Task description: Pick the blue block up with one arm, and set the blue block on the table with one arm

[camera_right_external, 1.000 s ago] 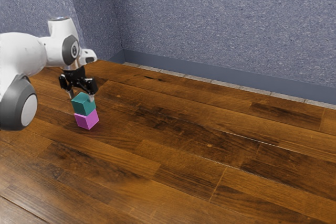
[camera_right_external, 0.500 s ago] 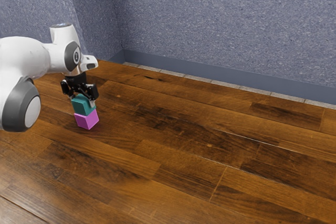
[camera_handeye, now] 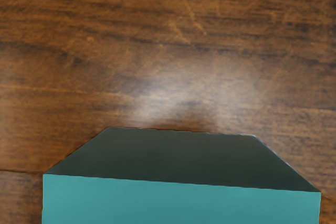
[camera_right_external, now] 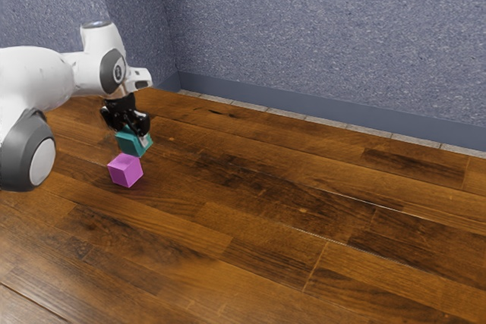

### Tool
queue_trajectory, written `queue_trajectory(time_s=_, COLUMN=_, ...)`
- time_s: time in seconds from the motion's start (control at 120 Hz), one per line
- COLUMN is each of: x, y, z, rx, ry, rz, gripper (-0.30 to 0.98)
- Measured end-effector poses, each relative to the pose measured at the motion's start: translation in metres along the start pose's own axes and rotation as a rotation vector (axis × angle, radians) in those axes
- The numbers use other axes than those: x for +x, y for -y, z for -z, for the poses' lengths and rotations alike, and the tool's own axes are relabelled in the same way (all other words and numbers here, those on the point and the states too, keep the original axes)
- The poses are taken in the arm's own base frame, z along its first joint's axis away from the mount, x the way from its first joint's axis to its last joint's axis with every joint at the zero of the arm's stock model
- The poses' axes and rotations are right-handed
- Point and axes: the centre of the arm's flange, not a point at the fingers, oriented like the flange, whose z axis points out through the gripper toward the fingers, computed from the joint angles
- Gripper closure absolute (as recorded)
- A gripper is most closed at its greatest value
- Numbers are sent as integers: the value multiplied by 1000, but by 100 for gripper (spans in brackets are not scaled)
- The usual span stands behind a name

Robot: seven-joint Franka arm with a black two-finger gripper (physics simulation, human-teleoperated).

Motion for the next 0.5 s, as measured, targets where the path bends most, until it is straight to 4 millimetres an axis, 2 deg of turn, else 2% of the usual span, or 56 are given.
queue_trajectory(time_s=0.108, x=12, y=-68, z=3, rx=-10, ry=-8, rz=-88, gripper=37)
queue_trajectory(time_s=0.2, x=16, y=-96, z=0, rx=-22, ry=-9, rz=-120, gripper=37)
queue_trajectory(time_s=0.25, x=17, y=-112, z=-17, rx=-32, ry=12, rz=-138, gripper=37)
queue_trajectory(time_s=0.358, x=21, y=-130, z=-44, rx=-44, ry=38, rz=-150, gripper=37)
queue_trajectory(time_s=0.475, x=22, y=-131, z=-53, rx=-48, ry=47, rz=-143, gripper=37)
queue_trajectory(time_s=0.5, x=22, y=-130, z=-54, rx=-49, ry=47, rz=-142, gripper=33)
